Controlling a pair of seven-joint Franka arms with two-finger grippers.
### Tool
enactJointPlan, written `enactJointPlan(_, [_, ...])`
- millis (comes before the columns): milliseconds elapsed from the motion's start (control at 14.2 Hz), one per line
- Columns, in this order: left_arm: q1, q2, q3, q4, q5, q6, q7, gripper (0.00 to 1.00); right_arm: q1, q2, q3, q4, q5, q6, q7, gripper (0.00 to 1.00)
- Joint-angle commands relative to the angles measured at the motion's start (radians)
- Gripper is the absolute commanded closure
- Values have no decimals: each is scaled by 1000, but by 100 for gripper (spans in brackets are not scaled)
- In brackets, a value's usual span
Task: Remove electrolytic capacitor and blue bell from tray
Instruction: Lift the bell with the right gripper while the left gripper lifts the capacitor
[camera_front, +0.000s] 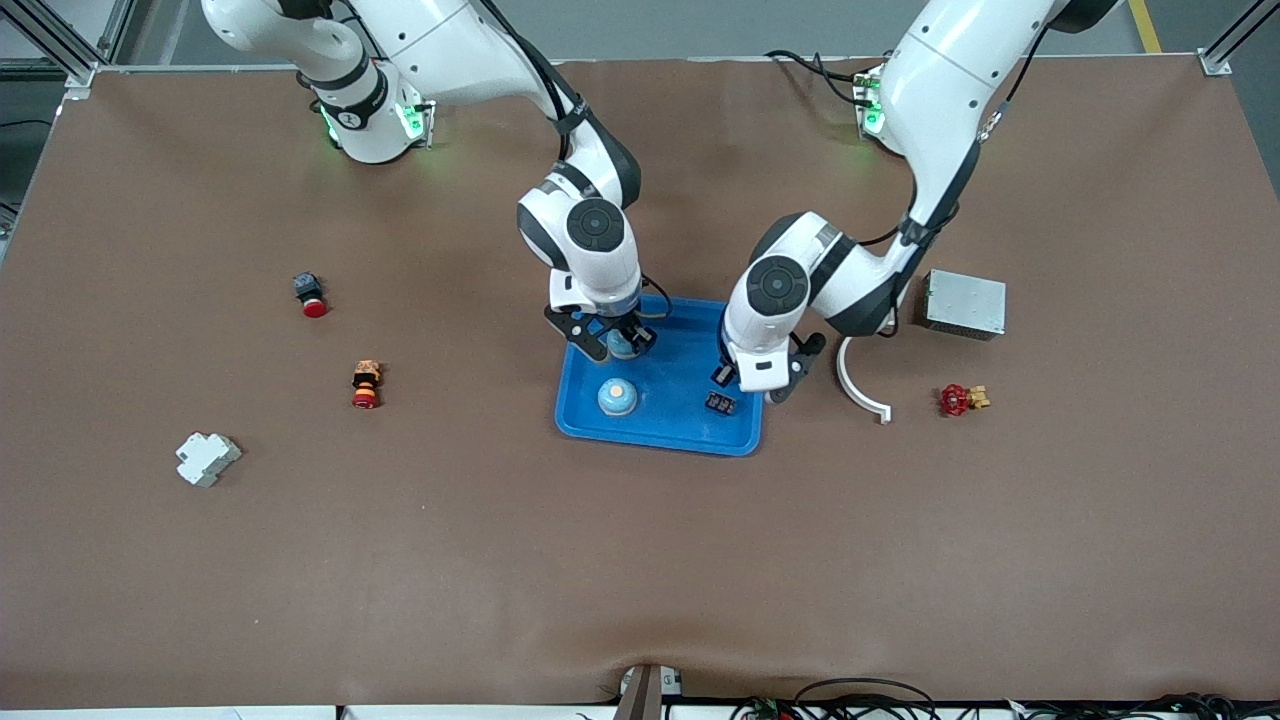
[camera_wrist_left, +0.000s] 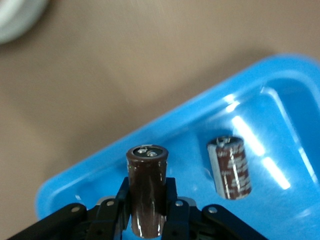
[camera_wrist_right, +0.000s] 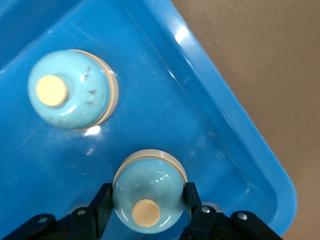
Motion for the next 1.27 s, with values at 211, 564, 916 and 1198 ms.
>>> enactJointPlan(211, [111, -126, -7, 23, 24, -176, 79, 100, -47, 6, -7, 220, -17, -331, -22, 100])
enactJointPlan(564, [176, -148, -8, 23, 16, -202, 174, 100, -197, -152, -8, 224, -16, -590, -391, 100])
enactJointPlan(916, [216, -158, -8, 22, 16, -253, 268, 100, -422, -313, -8, 147, -19, -684, -842, 100])
enactJointPlan(1198, [245, -158, -11, 20, 11, -253, 272, 100, -591, -336, -10, 127, -21, -677, -1152, 100])
